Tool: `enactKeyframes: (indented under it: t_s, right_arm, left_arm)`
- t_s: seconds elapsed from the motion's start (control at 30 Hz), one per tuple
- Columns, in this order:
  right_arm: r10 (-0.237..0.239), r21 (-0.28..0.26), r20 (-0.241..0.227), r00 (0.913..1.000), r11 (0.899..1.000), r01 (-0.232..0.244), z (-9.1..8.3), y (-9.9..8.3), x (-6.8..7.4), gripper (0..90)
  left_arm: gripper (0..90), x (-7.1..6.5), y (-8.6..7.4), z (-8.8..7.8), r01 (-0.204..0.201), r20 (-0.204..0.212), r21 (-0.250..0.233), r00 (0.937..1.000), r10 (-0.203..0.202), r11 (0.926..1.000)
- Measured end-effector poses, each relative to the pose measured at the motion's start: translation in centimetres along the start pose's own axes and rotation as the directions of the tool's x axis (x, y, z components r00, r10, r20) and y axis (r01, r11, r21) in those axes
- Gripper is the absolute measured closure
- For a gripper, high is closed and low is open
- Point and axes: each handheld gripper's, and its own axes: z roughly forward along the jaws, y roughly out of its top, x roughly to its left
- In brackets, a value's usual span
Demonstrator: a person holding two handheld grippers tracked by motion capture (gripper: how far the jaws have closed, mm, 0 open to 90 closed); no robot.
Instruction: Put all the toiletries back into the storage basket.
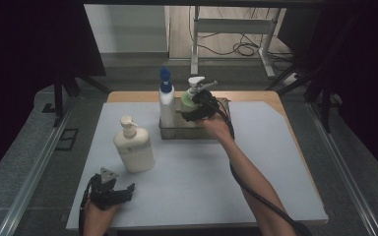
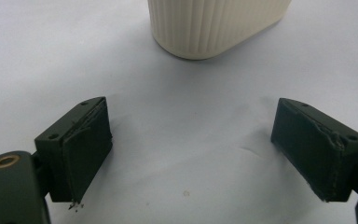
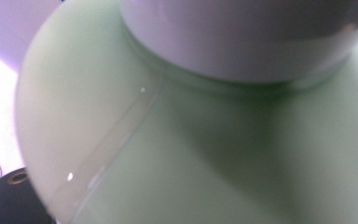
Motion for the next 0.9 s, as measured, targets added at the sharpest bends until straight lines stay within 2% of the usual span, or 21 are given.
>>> enactKeyframes:
  t_s: [0.13,0.2,0.43,0.63,0.9]
  right_arm:
    - [0.031,0.019,-0.005,0.9995,0.999,-0.030,0.0,0.1,-0.4,12.2]
    - [0.032,0.022,-0.006,0.9995,0.999,-0.031,0.0,0.1,-0.4,12.2]
    - [0.030,0.010,-0.013,0.9995,1.000,-0.030,0.1,0.0,-0.5,11.7]
    - [0.015,-0.031,-0.027,0.9995,0.999,-0.016,0.0,-0.5,-0.6,11.6]
    - [0.000,-0.042,-0.041,0.9992,0.999,-0.001,-1.1,-1.4,-0.9,12.1]
  left_arm:
    - [11.9,0.0,0.0,0.0,0.000,0.000,0.000,1.0000,0.000,1.0000]
    - [11.9,0.0,0.0,0.0,0.000,0.000,0.000,1.0000,0.000,1.0000]
    - [11.9,0.0,0.0,0.0,0.000,0.000,0.000,1.0000,0.000,1.0000]
    - [11.9,0.0,0.0,0.0,0.001,0.000,-0.001,1.0000,-0.001,1.0000]
    - [11.9,0.0,0.0,0.0,0.001,0.000,-0.001,1.0000,-0.001,1.0000]
